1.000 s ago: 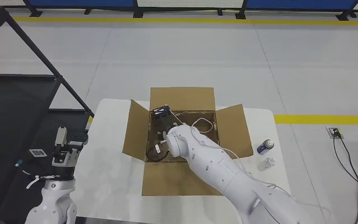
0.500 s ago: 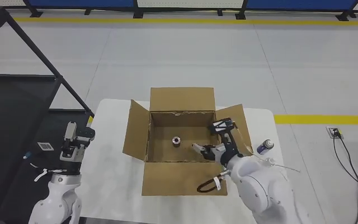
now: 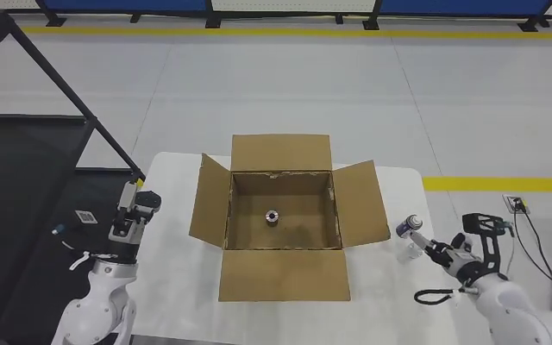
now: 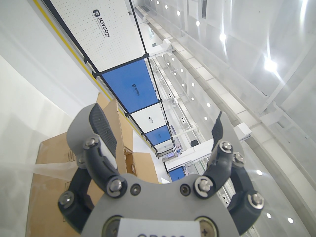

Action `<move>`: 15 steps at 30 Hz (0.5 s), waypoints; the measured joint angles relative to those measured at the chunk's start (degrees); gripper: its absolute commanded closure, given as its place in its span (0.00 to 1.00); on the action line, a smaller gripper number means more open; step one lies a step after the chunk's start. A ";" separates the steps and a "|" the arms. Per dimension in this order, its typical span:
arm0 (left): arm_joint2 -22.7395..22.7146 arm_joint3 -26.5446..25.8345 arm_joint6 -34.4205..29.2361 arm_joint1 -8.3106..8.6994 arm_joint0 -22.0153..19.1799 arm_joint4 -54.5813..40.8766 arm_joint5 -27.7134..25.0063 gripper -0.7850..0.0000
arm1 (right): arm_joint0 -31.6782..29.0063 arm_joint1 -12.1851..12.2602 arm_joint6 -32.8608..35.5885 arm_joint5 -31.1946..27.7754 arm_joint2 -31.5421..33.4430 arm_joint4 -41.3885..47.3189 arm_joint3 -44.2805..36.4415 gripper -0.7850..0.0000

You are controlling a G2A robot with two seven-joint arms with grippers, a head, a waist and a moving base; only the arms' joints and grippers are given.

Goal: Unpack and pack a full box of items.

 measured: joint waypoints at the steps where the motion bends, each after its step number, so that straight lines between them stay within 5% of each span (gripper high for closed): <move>1: 0.24 -0.04 0.07 -0.03 -0.10 0.25 0.18 0.00 | 0.57 0.24 1.04 -1.38 0.15 -0.54 1.95 0.00; 15: 0.63 -1.08 1.44 -0.24 0.55 1.96 1.20 0.00 | 11.44 1.50 5.94 -2.91 -7.15 -7.46 21.02 0.00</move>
